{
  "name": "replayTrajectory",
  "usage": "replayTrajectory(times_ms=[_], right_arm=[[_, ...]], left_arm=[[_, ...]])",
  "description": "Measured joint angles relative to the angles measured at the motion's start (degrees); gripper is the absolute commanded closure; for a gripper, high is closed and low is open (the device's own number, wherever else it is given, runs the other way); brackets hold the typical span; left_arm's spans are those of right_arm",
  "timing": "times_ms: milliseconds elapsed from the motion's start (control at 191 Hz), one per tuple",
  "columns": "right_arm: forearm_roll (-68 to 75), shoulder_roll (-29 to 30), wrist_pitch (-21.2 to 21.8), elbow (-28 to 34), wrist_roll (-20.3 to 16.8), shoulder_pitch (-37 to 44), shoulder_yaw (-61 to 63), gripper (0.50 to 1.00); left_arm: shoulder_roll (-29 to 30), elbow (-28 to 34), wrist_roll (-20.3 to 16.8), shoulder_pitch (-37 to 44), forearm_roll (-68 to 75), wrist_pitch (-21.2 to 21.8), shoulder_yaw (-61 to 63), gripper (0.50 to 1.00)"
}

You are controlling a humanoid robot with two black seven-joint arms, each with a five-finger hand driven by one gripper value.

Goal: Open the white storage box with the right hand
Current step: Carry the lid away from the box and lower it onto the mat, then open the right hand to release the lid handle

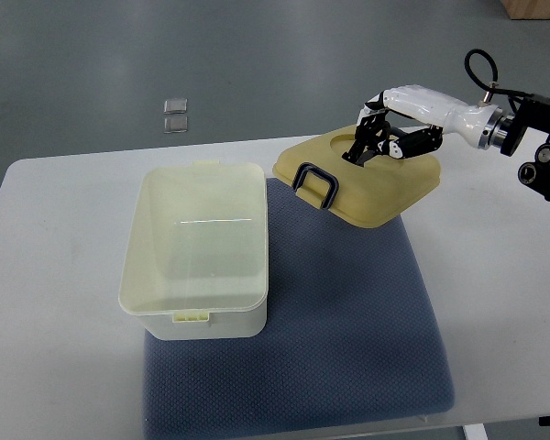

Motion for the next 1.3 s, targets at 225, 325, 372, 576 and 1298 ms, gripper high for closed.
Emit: replayTrajectory(times_ms=[225, 325, 372, 576, 1298], right_arm=[[-0.1, 1.2, -0.9, 0.2, 0.0, -2.4, -0.4, 1.0], [-0.6, 2.4, -0.9, 0.4, 0.0, -3.5, -0.5, 1.0], [-0.8, 2.8, -0.9, 0.4, 0.0, -4.1, -0.6, 1.0], [-1.0, 3.1, -0.9, 0.5, 0.0, -4.9, -2.6, 1.0], [-0.1, 4.0, -0.7, 0.5, 0.0, -5.4, -3.4, 0.595]], left_arm=[[0.0, 0.0, 0.0, 0.0, 0.0, 0.0, 0.0, 0.5], [0.0, 0.0, 0.0, 0.0, 0.0, 0.0, 0.0, 0.5], [0.0, 0.0, 0.0, 0.0, 0.0, 0.0, 0.0, 0.5], [0.0, 0.0, 0.0, 0.0, 0.0, 0.0, 0.0, 0.5], [0.0, 0.0, 0.0, 0.0, 0.0, 0.0, 0.0, 0.5]])
